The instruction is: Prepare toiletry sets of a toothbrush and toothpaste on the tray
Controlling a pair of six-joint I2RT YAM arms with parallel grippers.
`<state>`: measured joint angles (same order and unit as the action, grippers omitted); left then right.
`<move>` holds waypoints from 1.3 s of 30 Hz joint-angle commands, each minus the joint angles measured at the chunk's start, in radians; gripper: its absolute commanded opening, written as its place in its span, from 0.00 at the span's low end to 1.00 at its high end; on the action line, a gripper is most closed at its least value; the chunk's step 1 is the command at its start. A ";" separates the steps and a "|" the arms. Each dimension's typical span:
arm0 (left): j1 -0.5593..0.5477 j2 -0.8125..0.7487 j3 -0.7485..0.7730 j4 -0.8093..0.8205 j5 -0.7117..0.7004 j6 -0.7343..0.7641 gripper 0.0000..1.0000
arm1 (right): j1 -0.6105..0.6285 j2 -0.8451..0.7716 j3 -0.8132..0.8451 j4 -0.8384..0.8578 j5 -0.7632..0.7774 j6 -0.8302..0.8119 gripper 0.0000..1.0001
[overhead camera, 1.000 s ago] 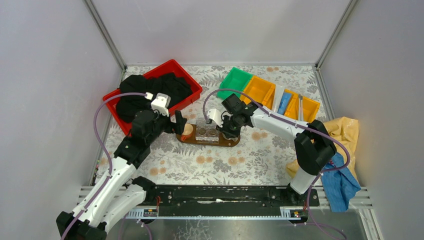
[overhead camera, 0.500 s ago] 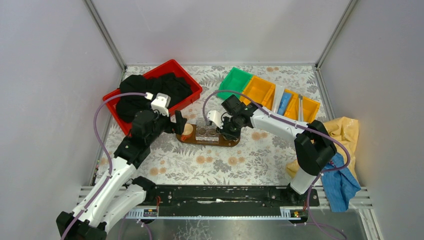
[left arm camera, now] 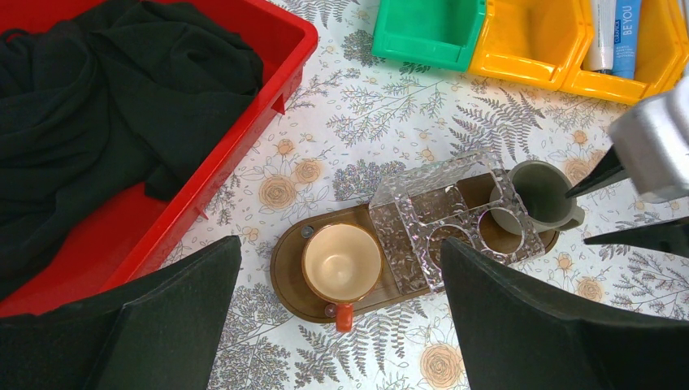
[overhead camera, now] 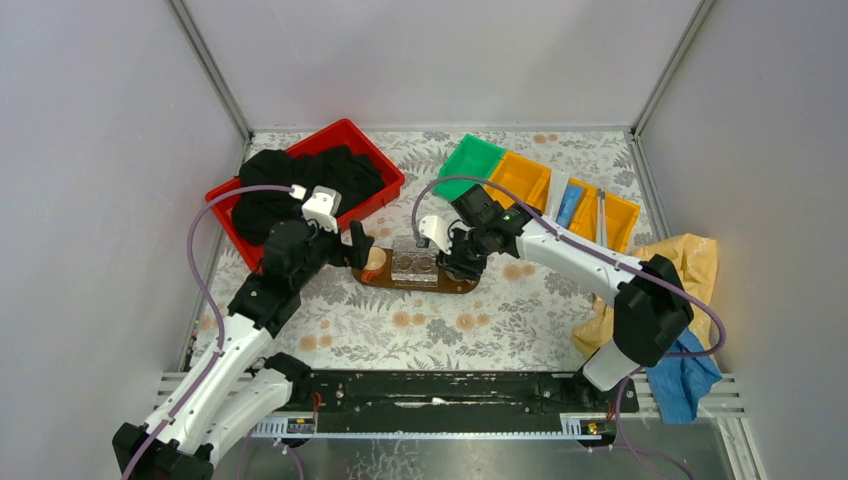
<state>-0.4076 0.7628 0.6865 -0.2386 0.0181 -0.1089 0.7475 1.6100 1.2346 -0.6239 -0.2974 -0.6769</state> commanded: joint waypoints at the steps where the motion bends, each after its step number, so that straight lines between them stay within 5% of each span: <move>1: 0.007 -0.009 -0.012 0.064 -0.011 0.021 1.00 | 0.008 -0.069 0.011 -0.044 -0.025 -0.049 0.49; 8: 0.007 -0.011 -0.011 0.063 -0.007 0.018 1.00 | -0.097 -0.132 0.001 -0.051 -0.153 -0.056 0.49; 18: 0.007 -0.019 -0.010 0.067 0.007 0.015 1.00 | -0.510 -0.269 -0.128 0.227 -0.375 0.222 0.61; 29: 0.007 -0.027 -0.012 0.070 0.025 0.009 1.00 | -0.771 -0.133 -0.077 0.424 -0.153 0.611 0.64; 39: 0.007 -0.032 -0.014 0.073 0.032 0.008 1.00 | -0.909 0.092 0.074 0.465 -0.153 0.725 0.52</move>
<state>-0.4076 0.7444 0.6865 -0.2382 0.0341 -0.1093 -0.1120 1.6421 1.2209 -0.2234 -0.4347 -0.0189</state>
